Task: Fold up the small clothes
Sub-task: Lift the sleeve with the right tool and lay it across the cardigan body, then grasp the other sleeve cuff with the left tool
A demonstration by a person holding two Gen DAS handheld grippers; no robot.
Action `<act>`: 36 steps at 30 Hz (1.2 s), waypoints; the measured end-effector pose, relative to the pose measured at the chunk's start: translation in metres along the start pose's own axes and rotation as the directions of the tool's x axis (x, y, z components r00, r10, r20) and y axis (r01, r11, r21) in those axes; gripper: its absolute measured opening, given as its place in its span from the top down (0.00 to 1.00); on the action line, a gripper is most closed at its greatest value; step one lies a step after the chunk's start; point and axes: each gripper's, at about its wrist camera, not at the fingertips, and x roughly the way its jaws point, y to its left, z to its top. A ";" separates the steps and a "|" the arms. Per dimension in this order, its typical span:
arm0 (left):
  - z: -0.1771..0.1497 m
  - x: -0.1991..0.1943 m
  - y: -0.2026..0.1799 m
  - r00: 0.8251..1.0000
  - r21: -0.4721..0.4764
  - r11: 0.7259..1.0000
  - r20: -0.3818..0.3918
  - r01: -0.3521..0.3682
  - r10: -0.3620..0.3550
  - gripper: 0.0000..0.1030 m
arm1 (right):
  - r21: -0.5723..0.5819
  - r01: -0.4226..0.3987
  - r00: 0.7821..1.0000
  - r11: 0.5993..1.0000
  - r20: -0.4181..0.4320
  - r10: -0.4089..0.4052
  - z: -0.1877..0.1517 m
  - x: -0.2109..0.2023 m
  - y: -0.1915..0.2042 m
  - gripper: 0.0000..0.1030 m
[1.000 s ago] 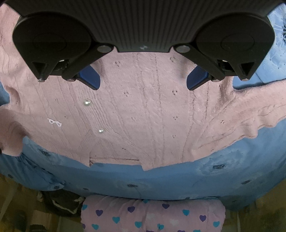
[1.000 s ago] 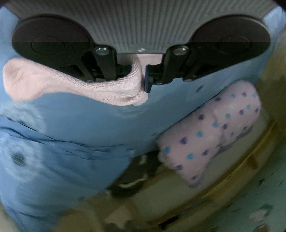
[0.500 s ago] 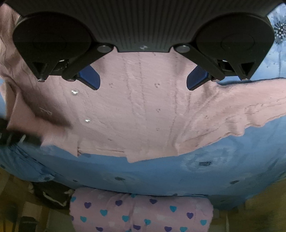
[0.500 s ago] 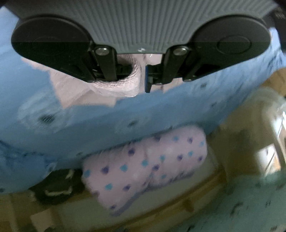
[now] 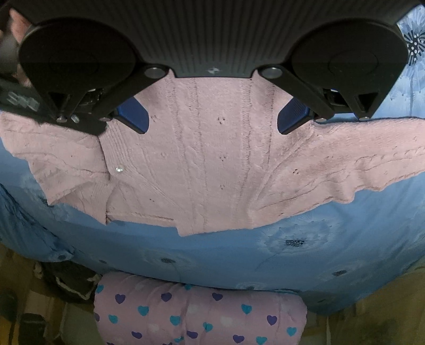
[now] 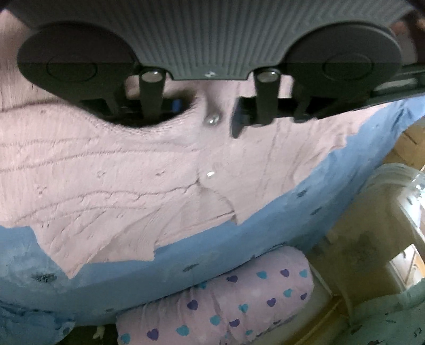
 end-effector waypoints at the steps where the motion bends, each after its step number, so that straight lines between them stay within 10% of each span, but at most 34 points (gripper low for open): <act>1: -0.001 0.000 -0.001 1.000 0.005 1.000 0.000 -0.001 0.001 0.00 | -0.007 -0.006 1.000 1.000 -0.010 0.006 0.000 -0.004 0.002 0.43; 17: -0.005 -0.036 -0.058 0.999 0.073 0.997 0.026 0.030 -0.032 0.00 | 0.021 0.078 0.994 0.997 0.069 -0.079 0.019 -0.107 -0.040 0.34; 29: -0.007 -0.037 -0.191 0.993 0.213 0.970 0.002 0.118 -0.121 0.00 | 0.159 0.313 0.925 0.936 0.171 -0.338 0.029 -0.129 -0.120 0.34; 36: -0.022 -0.021 -0.263 0.988 0.309 0.940 0.004 0.145 -0.154 0.00 | 0.281 0.276 0.927 0.919 0.173 -0.331 0.029 -0.157 -0.154 0.34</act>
